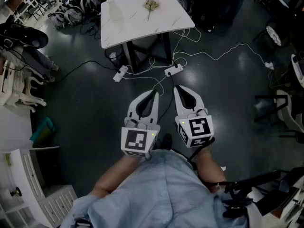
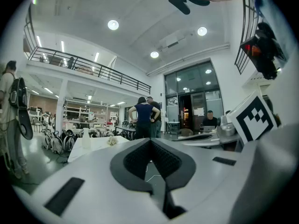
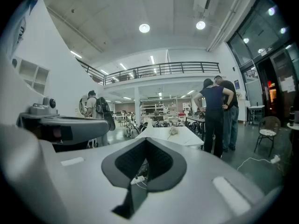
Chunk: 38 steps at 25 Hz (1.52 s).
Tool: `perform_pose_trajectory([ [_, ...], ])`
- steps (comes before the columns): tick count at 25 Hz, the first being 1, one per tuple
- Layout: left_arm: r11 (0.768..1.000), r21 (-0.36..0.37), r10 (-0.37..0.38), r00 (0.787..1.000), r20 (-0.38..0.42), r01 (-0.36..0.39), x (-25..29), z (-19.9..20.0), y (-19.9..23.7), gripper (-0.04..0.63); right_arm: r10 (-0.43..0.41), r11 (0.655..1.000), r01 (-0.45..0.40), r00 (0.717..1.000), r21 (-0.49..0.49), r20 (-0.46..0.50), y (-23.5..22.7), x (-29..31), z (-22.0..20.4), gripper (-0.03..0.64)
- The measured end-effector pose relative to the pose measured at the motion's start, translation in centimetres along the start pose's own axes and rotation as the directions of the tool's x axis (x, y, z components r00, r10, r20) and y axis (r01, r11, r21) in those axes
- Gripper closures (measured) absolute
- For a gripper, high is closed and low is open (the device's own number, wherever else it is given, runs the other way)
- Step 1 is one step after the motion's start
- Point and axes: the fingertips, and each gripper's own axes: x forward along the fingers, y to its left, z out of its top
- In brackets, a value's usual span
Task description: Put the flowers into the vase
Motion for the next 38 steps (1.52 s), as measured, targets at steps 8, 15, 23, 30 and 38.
perform_pose_trajectory([
  [8,1.000,-0.006,0.013,1.000,-0.012,-0.013,1.4,0.2,-1.7,0.591,0.014,1.000,-0.014,1.000,0.003,0.010,-2.2,-0.8,0.2,0.617],
  [15,0.999,0.006,0.034,0.999,-0.021,-0.034,2.5,0.4,-2.5,0.591,0.020,0.998,-0.022,0.999,0.067,0.029,-4.6,-0.8,0.0,0.615],
  [23,0.998,-0.020,0.062,0.997,-0.038,-0.063,4.8,-1.3,0.5,0.590,-0.012,0.996,0.013,1.000,0.090,-0.005,-7.2,3.0,-1.0,0.615],
  [30,0.997,-0.045,0.058,0.998,-0.023,-0.059,9.9,-1.9,6.3,0.591,0.010,0.997,-0.007,0.999,0.075,-0.031,-7.8,10.6,-0.9,0.615],
  [38,0.998,-0.049,0.028,0.999,-0.032,-0.029,16.6,-0.8,16.7,0.591,0.016,0.996,-0.013,0.999,0.084,-0.043,-7.2,23.3,1.2,0.615],
])
